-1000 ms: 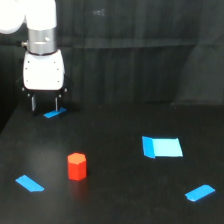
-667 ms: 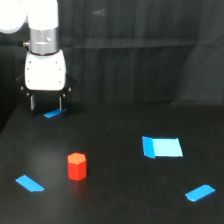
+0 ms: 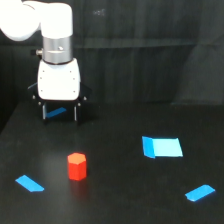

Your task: Pick up the red object from the table

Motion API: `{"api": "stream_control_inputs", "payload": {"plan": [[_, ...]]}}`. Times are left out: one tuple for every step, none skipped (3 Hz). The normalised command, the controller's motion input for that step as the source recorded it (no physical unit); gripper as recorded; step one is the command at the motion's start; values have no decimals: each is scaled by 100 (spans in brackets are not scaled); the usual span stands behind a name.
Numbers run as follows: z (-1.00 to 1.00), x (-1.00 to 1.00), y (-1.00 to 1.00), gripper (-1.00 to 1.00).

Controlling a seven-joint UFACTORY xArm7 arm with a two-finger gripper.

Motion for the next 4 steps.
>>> {"api": "stream_control_inputs", "payload": {"plan": [[11, 72, -78, 100], [24, 48, -81, 96], [28, 42, -88, 100], [17, 42, -94, 99]]}}
